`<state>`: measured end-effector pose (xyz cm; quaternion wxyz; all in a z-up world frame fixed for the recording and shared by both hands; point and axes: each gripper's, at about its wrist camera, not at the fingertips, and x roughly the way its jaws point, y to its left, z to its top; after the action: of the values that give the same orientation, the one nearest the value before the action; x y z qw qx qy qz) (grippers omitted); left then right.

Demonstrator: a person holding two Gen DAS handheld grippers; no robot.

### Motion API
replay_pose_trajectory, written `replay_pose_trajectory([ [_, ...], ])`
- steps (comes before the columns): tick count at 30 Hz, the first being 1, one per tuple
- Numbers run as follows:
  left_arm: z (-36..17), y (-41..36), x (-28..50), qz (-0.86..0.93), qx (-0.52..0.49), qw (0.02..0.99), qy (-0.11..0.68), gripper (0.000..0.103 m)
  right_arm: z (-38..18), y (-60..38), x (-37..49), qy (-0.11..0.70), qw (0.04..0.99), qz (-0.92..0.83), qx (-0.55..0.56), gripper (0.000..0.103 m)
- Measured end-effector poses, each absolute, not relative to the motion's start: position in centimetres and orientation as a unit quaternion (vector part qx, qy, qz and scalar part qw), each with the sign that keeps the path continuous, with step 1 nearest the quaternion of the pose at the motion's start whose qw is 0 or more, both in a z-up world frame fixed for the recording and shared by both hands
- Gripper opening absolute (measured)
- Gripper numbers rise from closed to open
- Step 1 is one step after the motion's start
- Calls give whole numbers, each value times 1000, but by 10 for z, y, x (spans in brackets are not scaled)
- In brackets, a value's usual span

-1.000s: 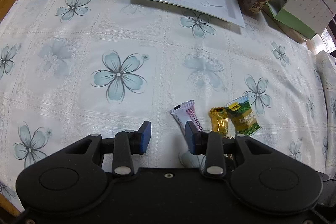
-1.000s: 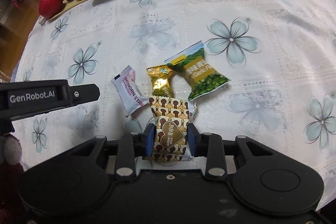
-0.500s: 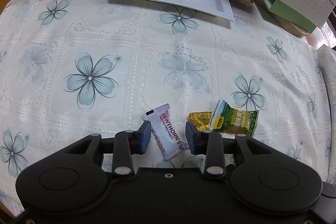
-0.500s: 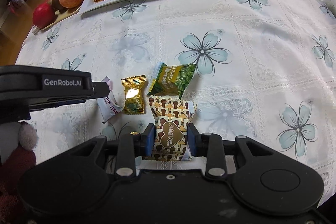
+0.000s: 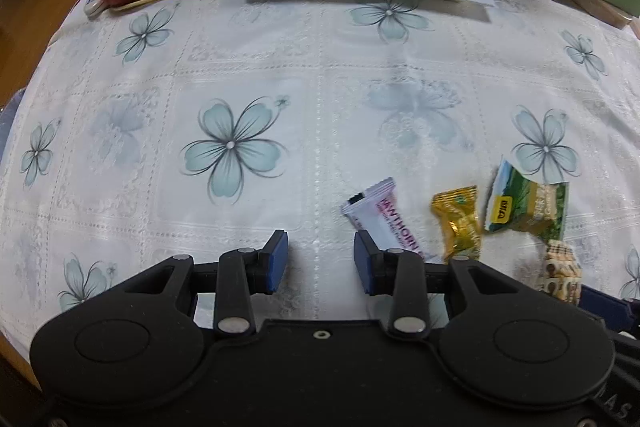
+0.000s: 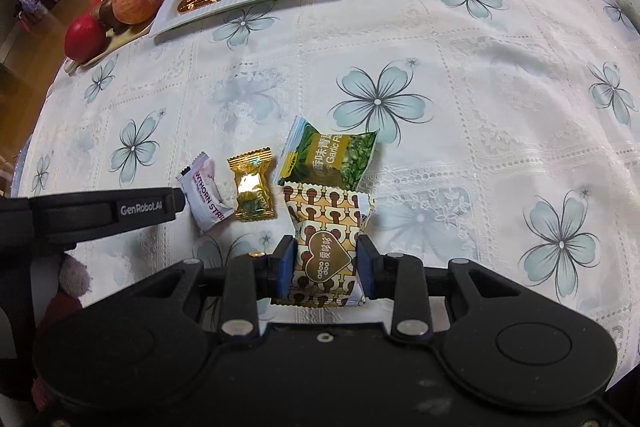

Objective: Organize snacks
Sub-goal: 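Grasp white hawthorn bar with left tool while right tool holds cookie packet, then carry both held snacks back over the gold tray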

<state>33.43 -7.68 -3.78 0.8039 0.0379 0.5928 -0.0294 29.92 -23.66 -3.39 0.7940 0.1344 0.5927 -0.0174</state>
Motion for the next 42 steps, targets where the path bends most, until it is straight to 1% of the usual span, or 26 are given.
replay_pose_trajectory([
  [4, -37, -59, 341, -29, -27, 796, 605, 44, -33, -241, 301, 596, 788, -18, 157, 35],
  [6, -35, -59, 344, -44, -65, 790, 608, 44, -30, -241, 302, 591, 790, -17, 161, 35],
  [8, -33, -64, 345, -58, -82, 791, 603, 45, -28, -240, 301, 586, 794, -17, 158, 35],
  [12, -32, -78, 343, -72, -70, 800, 592, 45, -27, -239, 299, 583, 799, -18, 150, 35],
  [17, -40, -85, 348, -71, -72, 792, 602, 45, -26, -240, 299, 582, 799, -15, 149, 35],
  [20, -43, -88, 349, -52, -53, 793, 605, 45, -26, -240, 298, 581, 801, -14, 147, 35],
  [22, -45, -86, 349, -44, -49, 791, 609, 47, -26, -241, 299, 582, 799, -15, 149, 35],
  [26, -49, -75, 348, -37, -50, 783, 619, 47, -27, -243, 299, 583, 797, -17, 154, 35],
  [28, -48, -67, 346, -32, -48, 783, 620, 49, -26, -244, 299, 583, 798, -17, 156, 35],
  [31, -49, -54, 344, -18, -46, 783, 619, 49, -26, -246, 299, 584, 795, -17, 161, 35],
  [32, -49, -50, 344, -19, -50, 783, 619, 46, -27, -247, 299, 586, 793, -17, 165, 35],
  [35, -49, -47, 348, -20, -60, 778, 625, 47, -29, -250, 301, 593, 783, -13, 187, 35],
  [38, -49, -54, 349, -23, -47, 779, 624, 46, -30, -256, 303, 598, 773, -11, 213, 35],
  [39, -50, -57, 348, -27, -36, 781, 623, 44, -30, -258, 303, 598, 771, -13, 218, 35],
  [40, -50, -60, 346, -29, -27, 782, 622, 37, -30, -260, 303, 598, 770, -16, 222, 35],
  [41, -50, -61, 345, -33, -21, 783, 621, 28, -30, -262, 303, 597, 770, -20, 224, 35],
  [42, -50, -62, 343, -38, -21, 781, 623, 28, -30, -263, 303, 596, 770, -24, 225, 35],
])
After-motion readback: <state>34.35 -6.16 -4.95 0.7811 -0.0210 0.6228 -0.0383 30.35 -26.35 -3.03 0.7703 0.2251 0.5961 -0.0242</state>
